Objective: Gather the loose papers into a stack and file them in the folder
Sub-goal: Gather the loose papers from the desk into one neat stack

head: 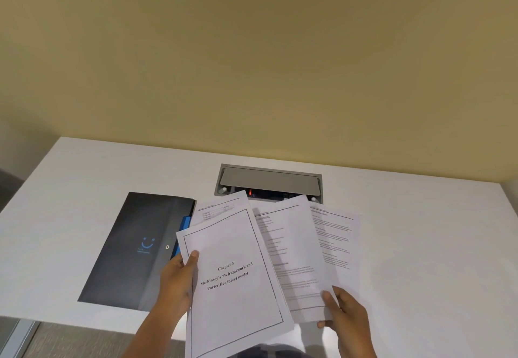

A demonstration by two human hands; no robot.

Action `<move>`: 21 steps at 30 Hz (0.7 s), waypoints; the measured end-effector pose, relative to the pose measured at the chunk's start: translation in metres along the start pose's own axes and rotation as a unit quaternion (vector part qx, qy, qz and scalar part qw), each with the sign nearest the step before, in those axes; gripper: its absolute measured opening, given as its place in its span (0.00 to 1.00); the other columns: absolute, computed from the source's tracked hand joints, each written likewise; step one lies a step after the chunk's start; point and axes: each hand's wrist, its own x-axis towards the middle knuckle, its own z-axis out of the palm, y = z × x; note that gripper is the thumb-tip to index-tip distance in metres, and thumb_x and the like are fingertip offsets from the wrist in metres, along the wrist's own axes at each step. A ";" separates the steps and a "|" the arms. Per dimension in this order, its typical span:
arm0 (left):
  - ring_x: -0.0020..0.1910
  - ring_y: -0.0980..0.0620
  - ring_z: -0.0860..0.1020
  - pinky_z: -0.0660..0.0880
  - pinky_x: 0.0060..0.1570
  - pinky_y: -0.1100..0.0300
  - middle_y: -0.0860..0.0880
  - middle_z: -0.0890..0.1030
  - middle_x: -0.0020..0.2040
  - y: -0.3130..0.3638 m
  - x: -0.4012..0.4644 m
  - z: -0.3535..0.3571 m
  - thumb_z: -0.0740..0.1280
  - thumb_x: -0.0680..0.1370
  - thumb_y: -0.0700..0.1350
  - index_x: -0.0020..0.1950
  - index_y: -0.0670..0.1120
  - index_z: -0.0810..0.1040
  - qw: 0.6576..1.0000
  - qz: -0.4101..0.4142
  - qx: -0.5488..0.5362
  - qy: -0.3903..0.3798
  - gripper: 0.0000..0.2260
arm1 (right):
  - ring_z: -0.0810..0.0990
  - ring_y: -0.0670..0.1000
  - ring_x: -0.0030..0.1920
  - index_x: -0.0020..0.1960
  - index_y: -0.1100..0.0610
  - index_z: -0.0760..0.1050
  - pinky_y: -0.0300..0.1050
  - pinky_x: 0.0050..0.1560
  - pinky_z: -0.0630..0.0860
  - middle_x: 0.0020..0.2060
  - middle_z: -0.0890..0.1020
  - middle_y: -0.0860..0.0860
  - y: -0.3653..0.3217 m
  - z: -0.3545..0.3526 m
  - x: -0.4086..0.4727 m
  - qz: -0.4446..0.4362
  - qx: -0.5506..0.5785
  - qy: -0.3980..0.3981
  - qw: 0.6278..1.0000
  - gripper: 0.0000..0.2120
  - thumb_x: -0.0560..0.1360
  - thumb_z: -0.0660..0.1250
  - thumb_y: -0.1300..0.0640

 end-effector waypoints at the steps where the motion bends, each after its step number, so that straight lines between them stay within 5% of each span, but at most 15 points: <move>1: 0.49 0.36 0.87 0.84 0.52 0.35 0.42 0.89 0.51 0.000 0.000 0.001 0.70 0.82 0.47 0.54 0.44 0.83 1.000 -0.003 0.003 -0.006 0.07 | 0.86 0.63 0.43 0.51 0.56 0.90 0.51 0.30 0.84 0.50 0.91 0.55 -0.002 0.001 -0.007 -0.008 -0.001 -0.006 1.000 0.06 0.80 0.74 0.63; 8: 0.50 0.37 0.86 0.84 0.51 0.38 0.42 0.88 0.52 -0.004 0.001 0.010 0.70 0.82 0.48 0.56 0.44 0.82 1.000 -0.001 0.009 -0.013 0.09 | 0.86 0.62 0.32 0.55 0.53 0.90 0.52 0.30 0.86 0.48 0.91 0.58 -0.015 0.008 -0.045 -0.044 -0.024 -0.105 0.993 0.10 0.82 0.71 0.62; 14: 0.51 0.39 0.85 0.83 0.46 0.46 0.42 0.87 0.53 -0.005 -0.003 0.015 0.68 0.83 0.52 0.60 0.47 0.80 0.998 0.008 0.048 -0.026 0.11 | 0.87 0.62 0.35 0.58 0.53 0.89 0.55 0.31 0.87 0.51 0.91 0.53 -0.019 0.013 -0.051 -0.062 -0.058 -0.146 0.986 0.12 0.83 0.69 0.64; 21: 0.51 0.40 0.85 0.83 0.53 0.40 0.43 0.87 0.51 -0.008 -0.009 0.020 0.69 0.82 0.53 0.55 0.48 0.80 0.998 -0.008 0.052 -0.029 0.09 | 0.88 0.59 0.32 0.57 0.45 0.89 0.48 0.32 0.86 0.47 0.92 0.56 -0.020 0.017 -0.052 -0.077 -0.095 -0.195 0.973 0.16 0.85 0.67 0.62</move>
